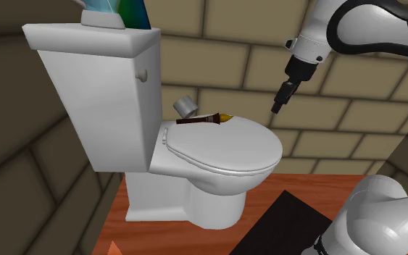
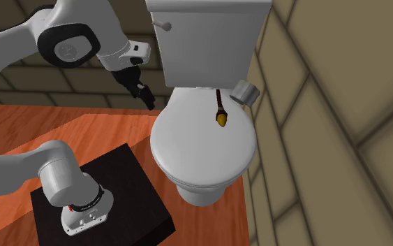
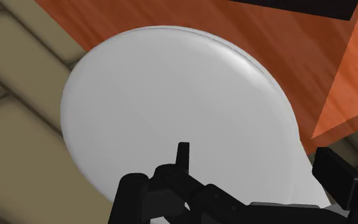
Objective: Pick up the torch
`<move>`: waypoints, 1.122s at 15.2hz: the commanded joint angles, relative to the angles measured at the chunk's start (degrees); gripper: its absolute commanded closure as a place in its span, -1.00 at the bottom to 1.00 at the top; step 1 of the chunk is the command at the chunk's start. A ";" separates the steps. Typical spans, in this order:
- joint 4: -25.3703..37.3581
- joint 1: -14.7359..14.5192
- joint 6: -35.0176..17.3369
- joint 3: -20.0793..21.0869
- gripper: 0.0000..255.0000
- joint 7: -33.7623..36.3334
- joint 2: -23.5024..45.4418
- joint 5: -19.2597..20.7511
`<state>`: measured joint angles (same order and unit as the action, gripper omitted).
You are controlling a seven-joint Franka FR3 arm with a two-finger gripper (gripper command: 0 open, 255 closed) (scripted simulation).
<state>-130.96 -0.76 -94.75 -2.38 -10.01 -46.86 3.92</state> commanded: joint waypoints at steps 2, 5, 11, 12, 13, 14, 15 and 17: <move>0.59 -0.38 -1.13 -0.94 -1.00 -1.79 2.03 0.32; 2.87 -1.65 -4.25 -3.64 -1.00 -7.11 8.39 0.97; 9.69 -4.27 -8.98 -8.27 -1.00 -17.88 22.02 0.57; 11.09 -4.70 -9.55 -8.93 -1.00 -19.70 24.38 0.29; 12.58 -5.09 -10.05 -9.54 -1.00 -21.53 26.76 -0.07; 14.13 -5.44 -10.48 -10.10 -1.00 -23.36 29.16 -0.48; 15.76 -5.75 -10.84 -10.60 -1.00 -25.19 31.58 -0.96; 19.24 -6.26 -11.35 -11.42 -1.00 -28.85 36.47 -2.04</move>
<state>-113.48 -6.77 -105.90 -13.29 -36.75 -12.82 2.40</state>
